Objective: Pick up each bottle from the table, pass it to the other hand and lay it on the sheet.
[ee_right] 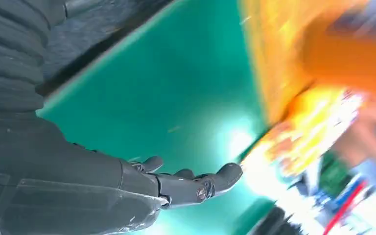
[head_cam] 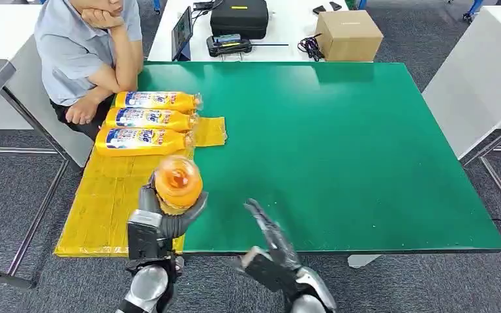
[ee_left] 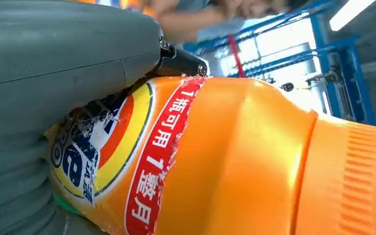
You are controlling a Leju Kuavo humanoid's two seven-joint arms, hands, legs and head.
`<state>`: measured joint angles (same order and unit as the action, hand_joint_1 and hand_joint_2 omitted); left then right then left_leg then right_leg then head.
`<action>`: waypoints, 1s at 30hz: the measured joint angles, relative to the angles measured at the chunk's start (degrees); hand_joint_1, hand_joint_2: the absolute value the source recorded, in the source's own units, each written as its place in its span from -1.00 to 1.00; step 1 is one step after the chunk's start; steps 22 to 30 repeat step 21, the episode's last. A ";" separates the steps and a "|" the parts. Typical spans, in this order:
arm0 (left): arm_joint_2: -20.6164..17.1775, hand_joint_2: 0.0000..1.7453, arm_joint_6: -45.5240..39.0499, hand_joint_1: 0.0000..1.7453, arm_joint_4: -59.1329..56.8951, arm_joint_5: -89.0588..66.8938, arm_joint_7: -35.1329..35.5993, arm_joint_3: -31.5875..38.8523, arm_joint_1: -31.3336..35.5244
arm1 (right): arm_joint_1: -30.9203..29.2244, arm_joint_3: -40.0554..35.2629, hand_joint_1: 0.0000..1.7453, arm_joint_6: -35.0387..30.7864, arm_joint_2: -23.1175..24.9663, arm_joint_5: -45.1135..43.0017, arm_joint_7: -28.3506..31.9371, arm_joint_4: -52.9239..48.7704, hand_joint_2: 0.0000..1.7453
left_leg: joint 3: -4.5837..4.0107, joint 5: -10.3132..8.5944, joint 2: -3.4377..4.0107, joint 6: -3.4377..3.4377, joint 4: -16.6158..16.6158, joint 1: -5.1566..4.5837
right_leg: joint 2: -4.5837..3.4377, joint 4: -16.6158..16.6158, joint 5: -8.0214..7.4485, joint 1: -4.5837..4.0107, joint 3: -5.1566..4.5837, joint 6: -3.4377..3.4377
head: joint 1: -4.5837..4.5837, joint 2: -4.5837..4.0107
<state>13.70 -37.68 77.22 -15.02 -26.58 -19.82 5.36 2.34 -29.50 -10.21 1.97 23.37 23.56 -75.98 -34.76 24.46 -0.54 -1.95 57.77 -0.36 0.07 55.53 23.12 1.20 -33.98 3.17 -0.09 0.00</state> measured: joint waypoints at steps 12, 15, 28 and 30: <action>-7.30 1.00 -1.88 1.00 -11.81 -51.52 18.45 9.51 7.93 | 2.37 10.66 -1.00 3.65 1.75 -2.43 4.55 -3.14 1.00 | 0.07 -0.12 0.01 0.14 -0.01 0.06 | -0.01 0.05 -0.03 -0.03 0.02 -0.02 | 0.00 0.00; -9.59 1.00 -1.73 1.00 -18.52 -56.02 20.01 11.58 12.06 | 2.27 11.82 -1.00 3.65 2.27 -2.47 5.11 -3.41 1.00 | 0.08 -0.14 0.05 0.15 -0.01 0.06 | -0.02 0.07 -0.04 -0.03 0.02 -0.03 | 0.00 0.00; -15.43 1.00 3.08 1.00 -34.15 -62.81 23.08 12.91 19.26 | 2.21 12.30 -1.00 3.48 3.50 -4.00 5.35 -3.60 1.00 | 0.07 -0.15 0.13 0.17 -0.01 0.06 | -0.06 0.10 -0.04 -0.03 -0.02 -0.03 | 0.00 0.00; -15.43 1.00 3.08 1.00 -34.15 -62.81 23.08 12.91 19.26 | 2.21 12.30 -1.00 3.48 3.50 -4.00 5.35 -3.60 1.00 | 0.07 -0.15 0.13 0.17 -0.01 0.06 | -0.06 0.10 -0.04 -0.03 -0.02 -0.03 | 0.00 0.00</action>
